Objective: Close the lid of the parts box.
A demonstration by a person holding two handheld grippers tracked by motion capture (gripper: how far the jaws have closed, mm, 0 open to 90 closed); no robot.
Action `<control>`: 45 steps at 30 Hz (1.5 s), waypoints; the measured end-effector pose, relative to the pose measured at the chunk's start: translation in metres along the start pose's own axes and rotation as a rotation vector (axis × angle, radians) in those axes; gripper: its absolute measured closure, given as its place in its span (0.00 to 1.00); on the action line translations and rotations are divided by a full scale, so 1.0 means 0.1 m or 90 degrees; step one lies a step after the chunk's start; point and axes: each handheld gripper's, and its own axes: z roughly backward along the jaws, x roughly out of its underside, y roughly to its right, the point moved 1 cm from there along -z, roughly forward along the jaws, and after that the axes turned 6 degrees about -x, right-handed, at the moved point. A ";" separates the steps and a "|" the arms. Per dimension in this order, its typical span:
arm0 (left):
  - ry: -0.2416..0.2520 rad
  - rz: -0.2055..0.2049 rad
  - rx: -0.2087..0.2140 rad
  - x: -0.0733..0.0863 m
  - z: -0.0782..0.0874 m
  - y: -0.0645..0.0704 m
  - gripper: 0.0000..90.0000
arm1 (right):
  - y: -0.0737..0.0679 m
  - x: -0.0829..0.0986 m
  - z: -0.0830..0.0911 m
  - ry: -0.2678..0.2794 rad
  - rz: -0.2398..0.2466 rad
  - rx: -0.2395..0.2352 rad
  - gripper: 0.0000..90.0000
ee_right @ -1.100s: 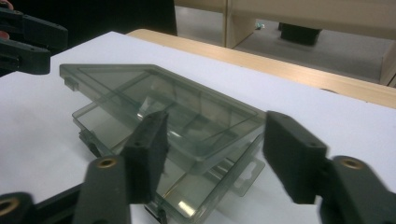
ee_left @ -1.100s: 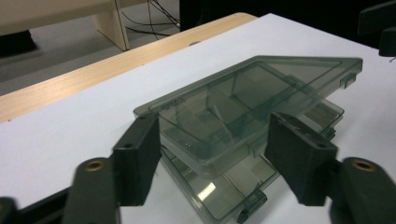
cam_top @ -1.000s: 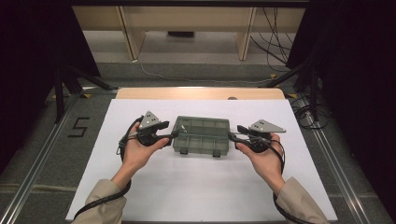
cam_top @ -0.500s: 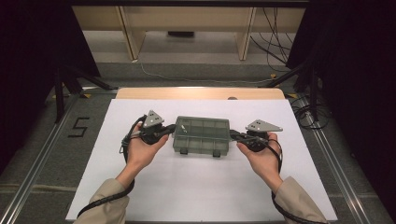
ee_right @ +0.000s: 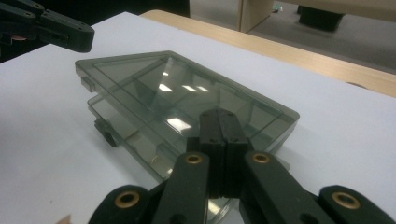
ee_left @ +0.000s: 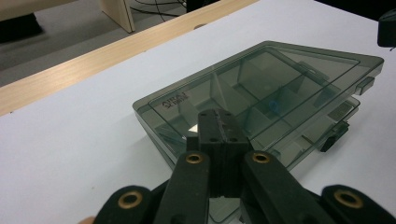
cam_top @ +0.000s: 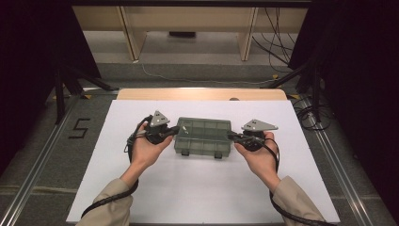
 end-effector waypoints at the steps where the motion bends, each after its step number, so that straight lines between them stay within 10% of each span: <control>1: -0.002 -0.002 0.003 0.00 -0.01 0.00 1.00 | 0.00 0.00 -0.02 0.002 0.003 0.001 1.00; 45: -0.047 -0.005 0.018 0.12 -0.14 0.06 1.00 | -0.01 0.12 -0.22 -0.046 -0.002 -0.002 1.00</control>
